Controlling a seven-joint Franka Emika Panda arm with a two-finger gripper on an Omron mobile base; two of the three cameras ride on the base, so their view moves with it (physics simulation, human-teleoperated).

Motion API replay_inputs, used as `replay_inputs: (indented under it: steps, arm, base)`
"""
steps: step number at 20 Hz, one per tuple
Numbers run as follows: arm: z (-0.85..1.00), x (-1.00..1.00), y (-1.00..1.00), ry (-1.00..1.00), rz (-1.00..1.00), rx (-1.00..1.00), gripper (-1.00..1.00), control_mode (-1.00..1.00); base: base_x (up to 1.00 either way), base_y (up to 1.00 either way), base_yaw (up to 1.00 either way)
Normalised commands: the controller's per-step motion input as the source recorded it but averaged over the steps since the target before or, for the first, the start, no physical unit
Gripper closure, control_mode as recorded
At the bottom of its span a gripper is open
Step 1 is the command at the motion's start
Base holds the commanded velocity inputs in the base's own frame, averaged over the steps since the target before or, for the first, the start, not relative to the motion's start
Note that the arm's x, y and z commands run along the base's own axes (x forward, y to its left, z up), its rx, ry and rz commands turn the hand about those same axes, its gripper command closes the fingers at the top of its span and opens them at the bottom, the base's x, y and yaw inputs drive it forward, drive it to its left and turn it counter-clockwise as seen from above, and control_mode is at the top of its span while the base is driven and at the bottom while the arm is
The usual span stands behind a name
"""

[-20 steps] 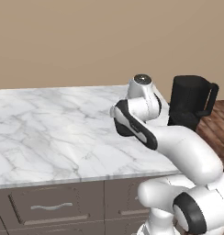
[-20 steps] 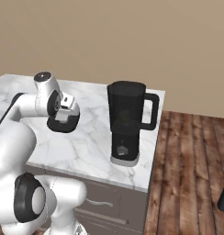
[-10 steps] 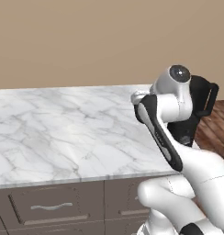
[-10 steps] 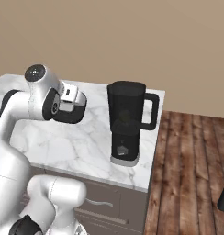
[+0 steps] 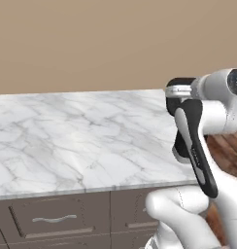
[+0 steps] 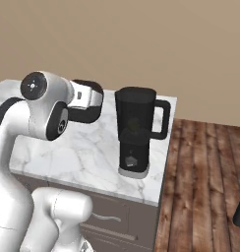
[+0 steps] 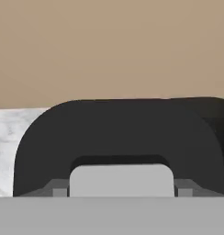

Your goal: Grab the garlic and lemon wedge from the fridge, place them in the blender, close the lid, and turn on the blender to create a marinade.

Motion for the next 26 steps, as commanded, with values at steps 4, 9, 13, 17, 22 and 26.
replay_inputs:
  steps: [4,9,13,17,22,26]
  arm:
    - [1.00,-0.18,-0.30,-0.01,0.00,0.00,1.00,-1.00]
    - [0.99,0.10,-0.41,0.08,-0.03,0.00,1.00,-1.00]
    - [0.30,0.50,-0.89,0.34,-0.01,0.01,1.00,-1.00]
    - [-0.04,0.60,-0.67,0.42,0.00,0.00,1.00,-1.00]
    - [-0.25,0.39,-0.15,0.28,0.00,0.00,1.00,-1.00]
    - [-0.23,0.62,-0.04,0.35,0.00,0.00,1.00,-1.00]
  base:
    - [0.00,0.00,0.00]
    - [0.00,0.00,0.00]
    - [0.00,0.00,0.00]
    - [0.00,0.00,0.00]
    - [0.00,0.00,0.00]
    - [0.00,0.00,0.00]
